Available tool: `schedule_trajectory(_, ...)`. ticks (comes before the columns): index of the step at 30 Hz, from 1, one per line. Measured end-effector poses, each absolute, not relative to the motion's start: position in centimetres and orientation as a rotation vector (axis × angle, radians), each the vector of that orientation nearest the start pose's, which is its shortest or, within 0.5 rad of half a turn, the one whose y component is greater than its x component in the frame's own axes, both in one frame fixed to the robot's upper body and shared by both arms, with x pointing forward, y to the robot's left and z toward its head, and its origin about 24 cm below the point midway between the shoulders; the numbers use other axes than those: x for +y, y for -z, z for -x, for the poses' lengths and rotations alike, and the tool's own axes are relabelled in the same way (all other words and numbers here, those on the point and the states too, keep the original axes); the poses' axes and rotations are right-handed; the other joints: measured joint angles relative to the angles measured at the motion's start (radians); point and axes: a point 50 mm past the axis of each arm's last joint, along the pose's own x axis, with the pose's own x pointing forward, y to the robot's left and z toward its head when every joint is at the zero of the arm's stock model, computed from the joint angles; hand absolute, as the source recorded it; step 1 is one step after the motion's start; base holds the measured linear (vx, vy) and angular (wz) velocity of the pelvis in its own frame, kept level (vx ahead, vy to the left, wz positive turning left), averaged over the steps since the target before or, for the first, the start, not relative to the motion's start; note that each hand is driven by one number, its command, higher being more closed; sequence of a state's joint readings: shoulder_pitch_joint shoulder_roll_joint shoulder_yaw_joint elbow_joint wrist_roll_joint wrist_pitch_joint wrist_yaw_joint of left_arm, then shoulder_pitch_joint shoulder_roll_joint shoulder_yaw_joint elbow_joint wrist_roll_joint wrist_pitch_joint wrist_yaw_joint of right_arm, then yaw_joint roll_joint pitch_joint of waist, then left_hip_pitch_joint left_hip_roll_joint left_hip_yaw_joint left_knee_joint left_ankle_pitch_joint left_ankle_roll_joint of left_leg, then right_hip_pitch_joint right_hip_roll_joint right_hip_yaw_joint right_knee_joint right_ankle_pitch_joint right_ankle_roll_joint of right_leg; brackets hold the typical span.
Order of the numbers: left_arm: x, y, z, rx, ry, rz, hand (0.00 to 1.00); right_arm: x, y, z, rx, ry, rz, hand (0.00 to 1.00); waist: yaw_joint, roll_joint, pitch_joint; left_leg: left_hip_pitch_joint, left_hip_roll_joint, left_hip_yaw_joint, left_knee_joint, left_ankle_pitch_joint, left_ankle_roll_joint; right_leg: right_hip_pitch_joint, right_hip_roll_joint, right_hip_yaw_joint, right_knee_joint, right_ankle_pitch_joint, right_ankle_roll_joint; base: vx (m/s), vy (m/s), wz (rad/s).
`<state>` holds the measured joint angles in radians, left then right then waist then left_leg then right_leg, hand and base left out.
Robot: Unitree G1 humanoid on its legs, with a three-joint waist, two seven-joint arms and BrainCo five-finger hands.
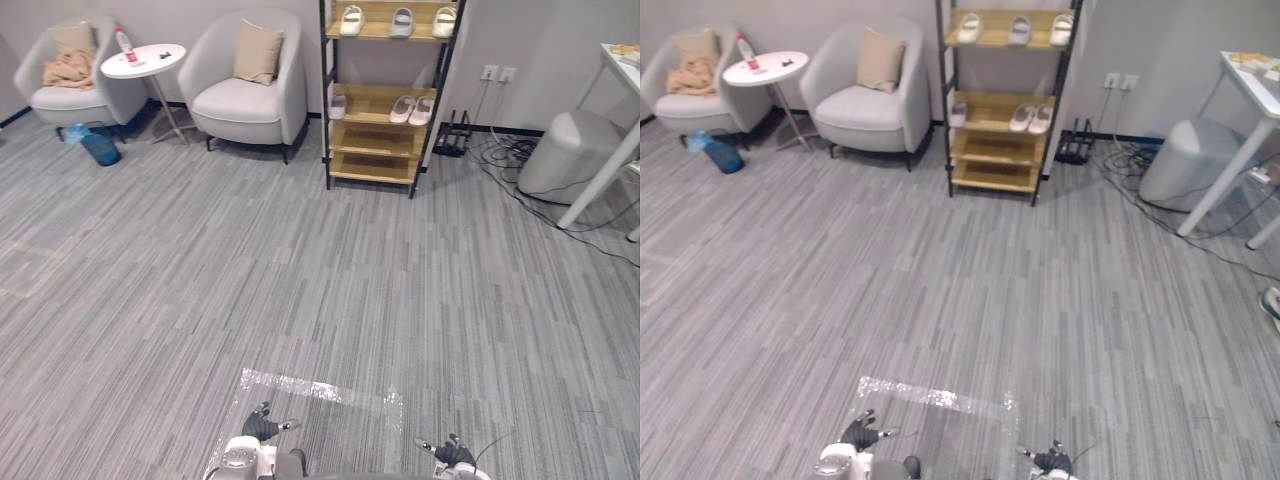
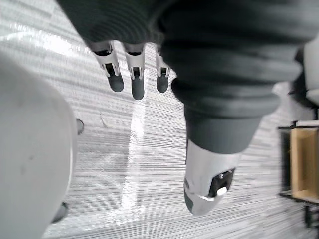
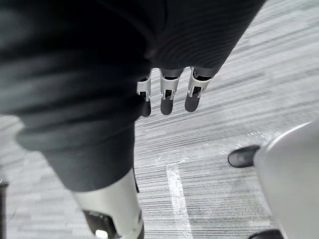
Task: Pick up cushions and gather them together orderly.
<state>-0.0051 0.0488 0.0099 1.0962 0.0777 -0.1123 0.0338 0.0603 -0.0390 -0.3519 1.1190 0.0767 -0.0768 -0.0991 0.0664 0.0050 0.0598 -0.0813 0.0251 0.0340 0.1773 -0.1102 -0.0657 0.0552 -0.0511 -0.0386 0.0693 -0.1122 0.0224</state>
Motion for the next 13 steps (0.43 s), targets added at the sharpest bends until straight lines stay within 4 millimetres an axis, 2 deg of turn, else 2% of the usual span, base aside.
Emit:
schedule_trajectory(4,17.6,15.7,-12.0,1.008,-0.003,-0.158,0.0,-21.1,16.5,-7.4,1.106,0.505,-0.158,0.0,-0.004,0.0,-0.019,0.068,-0.03,-0.009,-0.072,0.008,0.013,0.035,-0.023,-0.003,-0.01,-0.003,0.011,0.12,0.074,0.05)
schedule_trajectory(13,18.1,15.9,-11.2,1.032,-0.027,-0.146,0.0,-21.2,16.6,-7.0,1.118,0.509,-0.153,0.0,-0.003,0.001,-0.031,0.083,-0.034,-0.022,-0.117,0.027,0.03,0.035,-0.023,-0.005,-0.025,-0.003,0.012,0.0,-0.007,0.02)
